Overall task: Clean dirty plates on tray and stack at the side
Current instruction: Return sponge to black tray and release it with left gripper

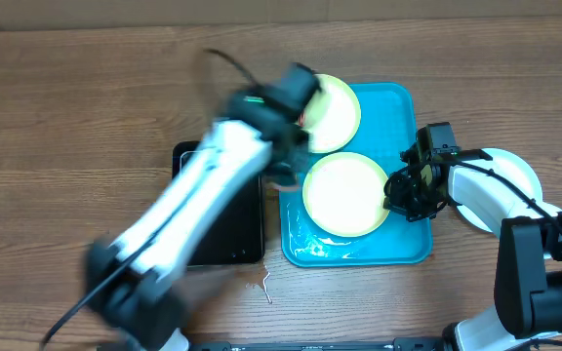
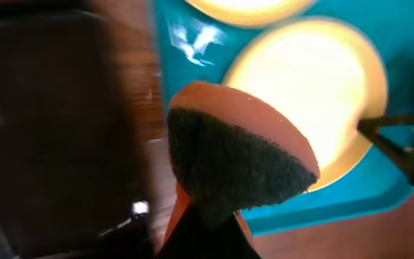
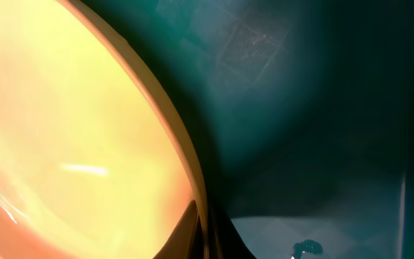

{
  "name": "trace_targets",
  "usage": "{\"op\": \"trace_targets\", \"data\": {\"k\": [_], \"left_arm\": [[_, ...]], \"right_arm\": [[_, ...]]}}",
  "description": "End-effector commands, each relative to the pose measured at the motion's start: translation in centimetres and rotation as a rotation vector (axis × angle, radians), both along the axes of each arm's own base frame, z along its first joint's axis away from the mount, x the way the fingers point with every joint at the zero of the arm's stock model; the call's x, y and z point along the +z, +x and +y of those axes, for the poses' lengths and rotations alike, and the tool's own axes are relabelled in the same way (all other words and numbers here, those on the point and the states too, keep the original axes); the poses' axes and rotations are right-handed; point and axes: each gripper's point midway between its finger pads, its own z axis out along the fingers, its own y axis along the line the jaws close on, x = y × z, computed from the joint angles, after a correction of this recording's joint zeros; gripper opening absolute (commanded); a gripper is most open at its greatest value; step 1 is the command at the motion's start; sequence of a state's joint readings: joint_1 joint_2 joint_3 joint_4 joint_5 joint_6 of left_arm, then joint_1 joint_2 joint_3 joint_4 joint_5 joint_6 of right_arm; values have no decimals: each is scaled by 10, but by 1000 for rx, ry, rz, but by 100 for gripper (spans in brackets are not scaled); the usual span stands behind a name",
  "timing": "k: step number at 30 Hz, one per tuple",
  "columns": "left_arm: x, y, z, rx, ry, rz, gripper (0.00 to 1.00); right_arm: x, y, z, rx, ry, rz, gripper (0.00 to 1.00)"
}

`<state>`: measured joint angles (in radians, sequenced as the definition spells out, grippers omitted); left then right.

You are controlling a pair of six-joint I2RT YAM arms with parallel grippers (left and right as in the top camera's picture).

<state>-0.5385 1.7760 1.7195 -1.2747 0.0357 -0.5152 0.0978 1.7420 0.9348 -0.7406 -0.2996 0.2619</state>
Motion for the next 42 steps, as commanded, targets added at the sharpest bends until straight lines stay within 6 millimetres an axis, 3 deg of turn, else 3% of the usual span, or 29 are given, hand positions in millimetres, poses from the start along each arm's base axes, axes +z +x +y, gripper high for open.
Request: {"op": "trace_targets", "data": {"k": [1, 2, 4, 5, 8, 13, 16, 20, 22, 24, 25, 28, 31, 35, 38, 42], "left_arm": [[44, 3, 63, 99, 69, -105, 4], [46, -2, 90, 153, 125, -92, 4], [32, -9, 117, 206, 184, -26, 4], [24, -10, 120, 213, 193, -5, 4], [-16, -13, 123, 216, 209, 45, 4], [-98, -20, 110, 222, 143, 107, 4], [-125, -24, 112, 239, 146, 113, 5], [-141, -32, 115, 238, 162, 142, 6], [-138, -33, 116, 236, 162, 142, 10], [-130, -32, 117, 237, 162, 145, 22], [-123, -31, 118, 240, 161, 146, 33], [-98, -26, 121, 254, 157, 138, 52], [-66, -19, 125, 267, 144, 112, 63], [-24, -14, 136, 294, 129, 67, 73], [7, -11, 149, 336, 111, 22, 98], [50, -6, 175, 424, 82, -58, 100]], "right_arm": [[-21, -19, -21, -8, -107, 70, 4], [-21, -19, -21, -8, -107, 70, 4], [-21, -19, -21, -8, -107, 70, 4], [-21, -19, -21, -8, -107, 70, 4], [-21, -19, -21, -8, -107, 70, 4], [-21, -18, -21, -9, -107, 67, 4], [-21, -16, -21, -9, -106, 60, 4], [-21, -16, -21, -9, -106, 60, 4], [-21, -16, -21, -9, -106, 58, 4], [-21, -15, -20, -10, -106, 55, 4], [-21, -15, -20, -12, -105, 54, 4], [-20, -13, -20, -13, -105, 50, 4], [-12, -9, -20, -14, -106, 38, 4], [19, 2, -26, -24, -145, -7, 4], [51, 10, -25, 0, -174, -60, 4], [94, 16, -4, 67, -183, -110, 4]]}}
